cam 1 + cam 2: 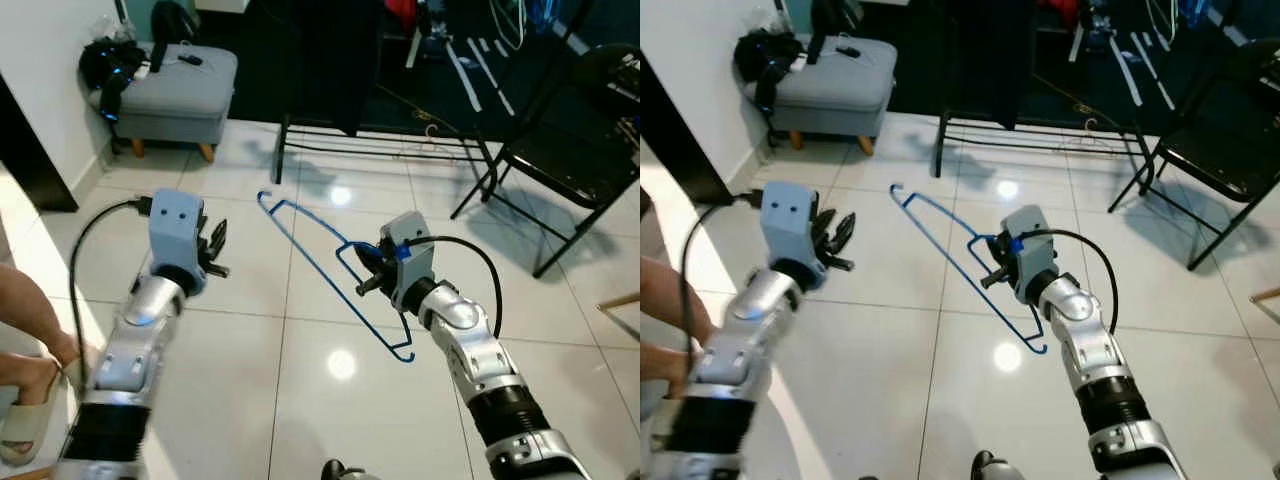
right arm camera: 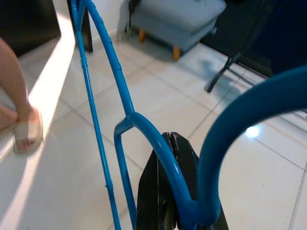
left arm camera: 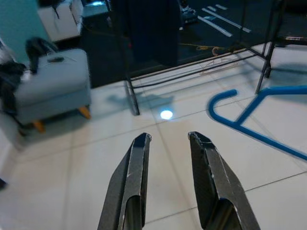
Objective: Hang hanger
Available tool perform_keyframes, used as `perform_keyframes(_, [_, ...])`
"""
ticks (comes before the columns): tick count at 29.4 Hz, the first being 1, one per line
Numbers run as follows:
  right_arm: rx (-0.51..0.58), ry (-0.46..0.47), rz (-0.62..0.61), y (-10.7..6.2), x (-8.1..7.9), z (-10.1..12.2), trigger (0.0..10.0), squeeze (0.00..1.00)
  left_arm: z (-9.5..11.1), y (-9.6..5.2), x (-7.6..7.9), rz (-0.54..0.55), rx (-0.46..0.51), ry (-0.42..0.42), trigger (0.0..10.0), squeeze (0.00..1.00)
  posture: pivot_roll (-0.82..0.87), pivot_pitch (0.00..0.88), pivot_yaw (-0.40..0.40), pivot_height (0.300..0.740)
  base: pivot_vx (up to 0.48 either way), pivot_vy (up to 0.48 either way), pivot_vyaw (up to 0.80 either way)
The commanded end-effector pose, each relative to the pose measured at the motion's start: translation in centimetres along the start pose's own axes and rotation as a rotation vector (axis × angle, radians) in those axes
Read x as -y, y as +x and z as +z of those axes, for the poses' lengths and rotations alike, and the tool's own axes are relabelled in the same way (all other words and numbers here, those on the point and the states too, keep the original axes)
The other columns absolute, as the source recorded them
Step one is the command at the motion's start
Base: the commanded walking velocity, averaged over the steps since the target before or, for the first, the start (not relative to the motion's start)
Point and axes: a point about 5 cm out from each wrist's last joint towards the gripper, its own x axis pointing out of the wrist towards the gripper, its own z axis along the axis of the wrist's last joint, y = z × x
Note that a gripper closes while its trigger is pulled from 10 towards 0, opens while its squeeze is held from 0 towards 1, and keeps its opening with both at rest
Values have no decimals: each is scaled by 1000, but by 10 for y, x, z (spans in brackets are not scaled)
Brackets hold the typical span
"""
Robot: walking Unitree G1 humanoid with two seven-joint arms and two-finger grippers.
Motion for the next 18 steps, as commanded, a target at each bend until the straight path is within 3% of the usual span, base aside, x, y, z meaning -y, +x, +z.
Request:
perform_keyframes(1, [-13,-27,23,0,-1,-3,10000,0,-6,-5,7,-63,-12,84,10000,0,-25,174,-90,740,0,0,0])
perform_keyframes(2, [-40,-73,53,-2,5,-4,10000,0,-4,-14,6,-201,29,246,10000,0,-24,173,-90,740,0,0,0])
perform_keyframes(3, [-40,-73,53,-2,5,-4,10000,0,-4,-14,6,-201,29,246,10000,0,-24,173,-90,740,0,0,0])
perform_keyframes(4, [-54,-96,73,-3,8,-4,10000,0,-1,-17,7,-289,58,326,10000,0,-22,182,-95,740,0,0,0])
perform_keyframes(6, [-54,-96,73,-3,8,-4,10000,0,-1,-17,7,-289,58,326,10000,0,-22,182,-95,740,0,0,0])
perform_keyframes(7, [-63,-112,92,-3,11,-3,10000,0,2,-20,10,-375,81,391,10000,0,-22,182,-95,740,0,0,0])
perform_keyframes(8, [-69,-138,109,-3,14,-2,10000,0,4,-24,14,-480,96,421,10000,1000,-19,184,-96,740,0,0,0])
perform_keyframes(9, [-69,-138,109,-3,14,-2,10000,0,4,-24,14,-480,96,421,10000,1000,-19,184,-96,740,0,0,0])
perform_keyframes(10, [-69,-161,129,-3,18,0,10000,0,6,-28,20,-588,97,401,10000,1000,-20,181,-92,740,0,0,0])
perform_keyframes(13, [-56,-164,153,-3,20,4,10000,0,8,-31,25,-662,103,371,10000,1000,-20,181,-92,740,0,0,0])
perform_keyframes(14, [-43,-181,216,-3,18,9,10000,0,11,-31,30,-731,114,352,10000,1000,-20,181,-92,740,0,0,0])
perform_keyframes(15, [-43,-181,216,-3,18,9,10000,0,11,-31,30,-731,114,352,10000,1000,-20,181,-92,740,0,0,0])
perform_keyframes(18, [-63,-285,368,-7,12,12,10000,0,22,-27,36,-821,146,379,10000,1000,-20,181,-92,740,0,0,0])
